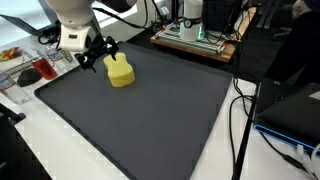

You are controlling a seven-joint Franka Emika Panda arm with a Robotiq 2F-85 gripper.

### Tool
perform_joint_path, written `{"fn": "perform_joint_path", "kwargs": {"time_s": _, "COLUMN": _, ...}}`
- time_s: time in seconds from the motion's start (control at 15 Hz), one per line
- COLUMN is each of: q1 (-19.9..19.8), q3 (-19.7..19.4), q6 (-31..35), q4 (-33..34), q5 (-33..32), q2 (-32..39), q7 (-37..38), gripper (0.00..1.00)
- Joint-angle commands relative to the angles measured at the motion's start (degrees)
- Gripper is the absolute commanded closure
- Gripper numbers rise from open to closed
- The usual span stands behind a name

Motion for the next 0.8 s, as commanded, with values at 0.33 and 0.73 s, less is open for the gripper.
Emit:
{"fn": "perform_joint_path", "kwargs": {"time_s": 0.33, "q1": 6.2, "q3": -1.1, "q6": 3.7, "q4": -8.1, "q5": -13.1, "q2": -2.4, "q7": 21.2, "gripper": 0.0}}
{"fn": "perform_joint_path", "kwargs": {"time_s": 0.73, "q1": 10.7, "q3": 0.7, "q6": 0.4, "q4": -13.1, "q5": -19.4, "q2": -4.7, "q7": 36.4, "gripper": 0.0}}
